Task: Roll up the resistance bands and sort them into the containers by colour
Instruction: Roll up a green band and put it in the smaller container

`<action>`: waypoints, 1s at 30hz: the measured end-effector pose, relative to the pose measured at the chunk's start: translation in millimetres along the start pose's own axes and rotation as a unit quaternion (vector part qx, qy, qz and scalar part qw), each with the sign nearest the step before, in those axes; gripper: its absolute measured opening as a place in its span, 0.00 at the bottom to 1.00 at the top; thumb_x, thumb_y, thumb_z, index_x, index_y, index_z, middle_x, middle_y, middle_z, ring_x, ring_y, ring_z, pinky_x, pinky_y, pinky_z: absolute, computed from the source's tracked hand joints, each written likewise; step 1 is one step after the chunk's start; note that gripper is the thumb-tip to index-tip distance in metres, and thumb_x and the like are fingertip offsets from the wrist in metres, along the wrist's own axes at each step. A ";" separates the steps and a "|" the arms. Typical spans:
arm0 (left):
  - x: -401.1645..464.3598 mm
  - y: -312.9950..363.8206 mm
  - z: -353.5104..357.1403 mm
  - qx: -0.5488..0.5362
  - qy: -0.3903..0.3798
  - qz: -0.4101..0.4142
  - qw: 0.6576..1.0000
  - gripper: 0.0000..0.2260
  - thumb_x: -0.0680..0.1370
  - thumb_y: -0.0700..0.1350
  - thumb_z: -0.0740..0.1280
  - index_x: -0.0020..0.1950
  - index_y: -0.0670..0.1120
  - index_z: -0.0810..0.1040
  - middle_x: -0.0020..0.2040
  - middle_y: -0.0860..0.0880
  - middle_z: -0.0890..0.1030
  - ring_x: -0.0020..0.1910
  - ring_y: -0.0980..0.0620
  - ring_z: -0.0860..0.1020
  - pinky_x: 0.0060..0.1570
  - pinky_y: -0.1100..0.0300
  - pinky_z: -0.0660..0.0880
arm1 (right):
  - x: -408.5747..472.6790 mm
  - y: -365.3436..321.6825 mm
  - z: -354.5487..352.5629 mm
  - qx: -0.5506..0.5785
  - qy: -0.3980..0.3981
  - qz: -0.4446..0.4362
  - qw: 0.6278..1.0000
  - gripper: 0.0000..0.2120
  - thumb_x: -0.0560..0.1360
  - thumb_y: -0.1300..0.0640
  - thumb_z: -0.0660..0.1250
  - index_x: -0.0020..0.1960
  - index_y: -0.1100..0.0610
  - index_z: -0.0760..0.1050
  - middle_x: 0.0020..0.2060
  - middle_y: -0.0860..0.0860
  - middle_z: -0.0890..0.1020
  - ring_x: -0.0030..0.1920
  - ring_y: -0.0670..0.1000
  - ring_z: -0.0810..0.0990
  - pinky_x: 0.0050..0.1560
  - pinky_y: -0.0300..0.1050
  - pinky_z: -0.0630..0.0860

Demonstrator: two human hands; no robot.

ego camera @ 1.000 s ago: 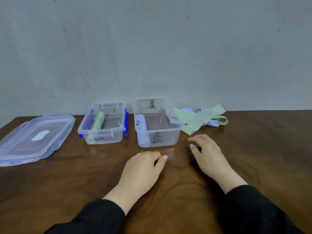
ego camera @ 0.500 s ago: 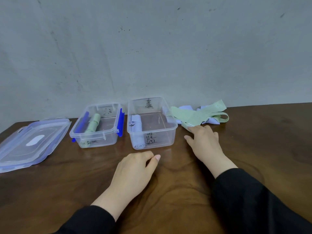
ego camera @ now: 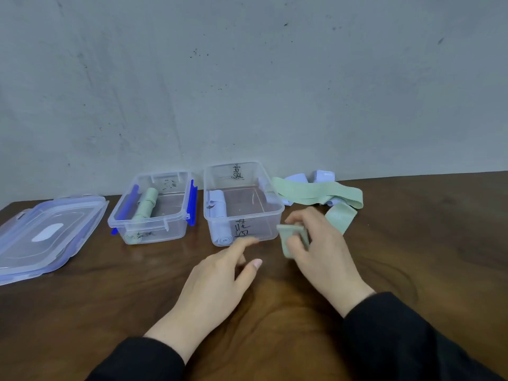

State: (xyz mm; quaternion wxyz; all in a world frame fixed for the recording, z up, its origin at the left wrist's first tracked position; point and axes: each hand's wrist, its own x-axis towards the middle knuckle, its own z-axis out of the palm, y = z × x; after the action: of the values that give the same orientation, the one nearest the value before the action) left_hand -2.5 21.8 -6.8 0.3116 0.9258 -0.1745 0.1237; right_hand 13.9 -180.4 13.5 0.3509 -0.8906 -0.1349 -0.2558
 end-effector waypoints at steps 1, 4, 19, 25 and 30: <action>-1.4 1.2 -0.7 -0.006 -0.006 0.017 1.000 0.18 0.79 0.58 0.61 0.68 0.67 0.65 0.39 0.57 0.75 0.37 0.57 0.75 0.41 0.61 0.74 | -7.0 -7.3 -1.1 0.012 -0.025 -0.008 1.000 0.07 0.74 0.58 0.63 0.50 0.48 0.73 0.45 0.40 0.75 0.45 0.41 0.75 0.43 0.33 0.71; -6.5 9.4 -2.9 -0.071 -0.018 0.042 0.996 0.20 0.79 0.57 0.62 0.71 0.66 0.66 0.38 0.60 0.77 0.38 0.59 0.76 0.42 0.62 0.75 | -26.9 -26.6 -0.4 0.042 -0.067 -0.017 0.997 0.09 0.74 0.57 0.67 0.51 0.46 0.73 0.44 0.39 0.75 0.46 0.42 0.76 0.43 0.34 0.73; -36.3 0.7 -95.4 -0.110 0.009 -0.036 0.993 0.19 0.82 0.45 0.60 0.67 0.66 0.64 0.42 0.54 0.77 0.38 0.55 0.77 0.41 0.59 0.77 | -39.0 -83.0 36.6 0.129 -0.125 0.054 0.982 0.28 0.76 0.46 0.69 0.73 0.40 0.63 0.67 0.31 0.68 0.69 0.34 0.65 0.67 0.35 0.65; -18.7 8.4 -165.8 0.053 0.056 0.036 0.996 0.09 0.81 0.47 0.62 0.58 0.58 0.74 0.48 0.60 0.81 0.46 0.60 0.77 0.48 0.56 0.75 | -34.7 -112.4 57.4 0.245 -0.204 0.133 0.938 0.07 0.75 0.47 0.71 0.50 0.49 0.80 0.45 0.47 0.85 0.47 0.49 0.84 0.53 0.58 0.80; 12.2 5.7 -199.3 0.084 0.118 0.048 0.988 0.05 0.79 0.44 0.65 0.51 0.52 0.80 0.45 0.58 0.80 0.43 0.61 0.74 0.42 0.67 0.70 | -40.7 -131.0 60.2 0.328 -0.294 0.188 0.878 0.09 0.79 0.47 0.66 0.58 0.48 0.78 0.50 0.42 0.85 0.49 0.45 0.85 0.52 0.48 0.83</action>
State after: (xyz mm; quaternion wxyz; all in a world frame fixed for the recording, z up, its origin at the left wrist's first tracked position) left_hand -17.7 138.2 154.8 0.2447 0.9181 -0.1697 0.2614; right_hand -53.3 -47.1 26.4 0.6090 -0.7670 -0.1384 0.1470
